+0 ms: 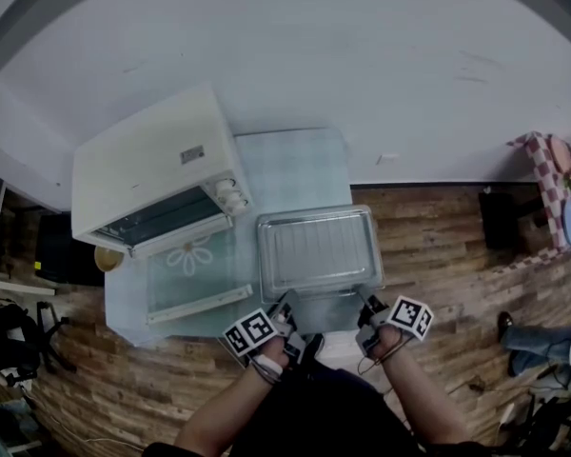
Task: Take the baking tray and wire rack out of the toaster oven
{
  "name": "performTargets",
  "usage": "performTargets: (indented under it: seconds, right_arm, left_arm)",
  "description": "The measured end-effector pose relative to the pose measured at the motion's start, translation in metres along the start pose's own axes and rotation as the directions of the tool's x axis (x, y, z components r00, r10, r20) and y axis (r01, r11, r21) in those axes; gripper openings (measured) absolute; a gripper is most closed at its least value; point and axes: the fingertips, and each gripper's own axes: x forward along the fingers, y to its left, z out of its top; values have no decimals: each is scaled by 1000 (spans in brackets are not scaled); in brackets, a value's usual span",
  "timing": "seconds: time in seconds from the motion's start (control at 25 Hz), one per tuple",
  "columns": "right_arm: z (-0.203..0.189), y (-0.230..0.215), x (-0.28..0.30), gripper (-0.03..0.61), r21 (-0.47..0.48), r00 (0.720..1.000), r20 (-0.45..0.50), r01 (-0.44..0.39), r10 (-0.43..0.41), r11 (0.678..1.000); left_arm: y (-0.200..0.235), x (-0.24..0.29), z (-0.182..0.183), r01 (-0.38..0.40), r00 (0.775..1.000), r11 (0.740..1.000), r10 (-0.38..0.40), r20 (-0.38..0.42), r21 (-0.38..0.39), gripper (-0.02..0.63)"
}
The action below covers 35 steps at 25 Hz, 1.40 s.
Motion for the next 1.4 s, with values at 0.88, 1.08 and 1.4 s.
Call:
performTargets:
  seconds: [0.88, 1.08, 1.4]
  right_arm:
    - [-16, 0, 10, 308, -185, 971, 2, 237, -241, 954]
    - [-16, -1, 4, 392, -251, 945, 25, 321, -325, 913]
    - [-13, 15, -26, 351, -234, 948, 114, 316, -297, 919]
  left_arm:
    - [9, -13, -27, -125, 919, 988, 83, -384, -86, 342]
    - [7, -14, -32, -116, 881, 992, 78, -467, -52, 362]
    - [-47, -52, -62, 130, 795, 991, -117, -595, -21, 357]
